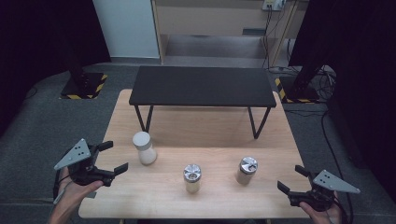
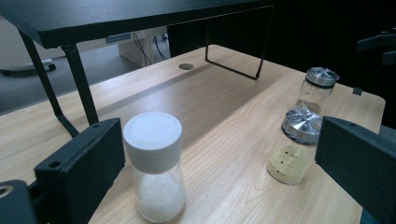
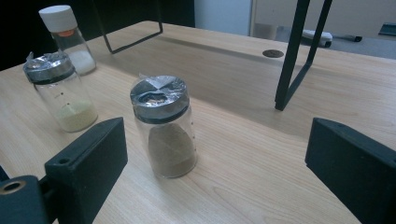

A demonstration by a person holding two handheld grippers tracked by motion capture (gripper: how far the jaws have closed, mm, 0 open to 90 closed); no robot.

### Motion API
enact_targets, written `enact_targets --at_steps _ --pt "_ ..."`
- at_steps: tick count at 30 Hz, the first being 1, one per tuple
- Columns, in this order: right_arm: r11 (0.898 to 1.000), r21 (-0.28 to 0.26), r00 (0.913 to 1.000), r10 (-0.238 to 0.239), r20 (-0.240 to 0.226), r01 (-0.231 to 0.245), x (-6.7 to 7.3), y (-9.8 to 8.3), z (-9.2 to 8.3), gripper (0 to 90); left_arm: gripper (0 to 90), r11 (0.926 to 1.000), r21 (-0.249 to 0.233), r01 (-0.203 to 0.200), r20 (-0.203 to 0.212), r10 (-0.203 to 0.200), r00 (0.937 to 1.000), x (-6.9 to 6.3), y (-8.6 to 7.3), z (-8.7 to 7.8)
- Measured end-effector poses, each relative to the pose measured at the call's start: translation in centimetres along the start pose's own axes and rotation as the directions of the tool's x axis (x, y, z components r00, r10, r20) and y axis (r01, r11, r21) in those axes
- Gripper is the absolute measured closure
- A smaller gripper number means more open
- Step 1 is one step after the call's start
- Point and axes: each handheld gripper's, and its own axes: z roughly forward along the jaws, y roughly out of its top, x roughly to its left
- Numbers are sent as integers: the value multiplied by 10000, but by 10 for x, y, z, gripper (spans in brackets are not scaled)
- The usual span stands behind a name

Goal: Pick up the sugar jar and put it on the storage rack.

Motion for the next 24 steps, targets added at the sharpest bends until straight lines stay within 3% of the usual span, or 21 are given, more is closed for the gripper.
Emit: enact_targets --at_steps 19,24 --pt "10000 -26 10000 -1 17 1 0 0 0 62 5 9988 477 -114 -376 132 9992 20 4 22" --pt "10000 -26 10000 33 23 -33 0 0 0 62 6 9989 478 20 -308 -5 9995 26 1 30"
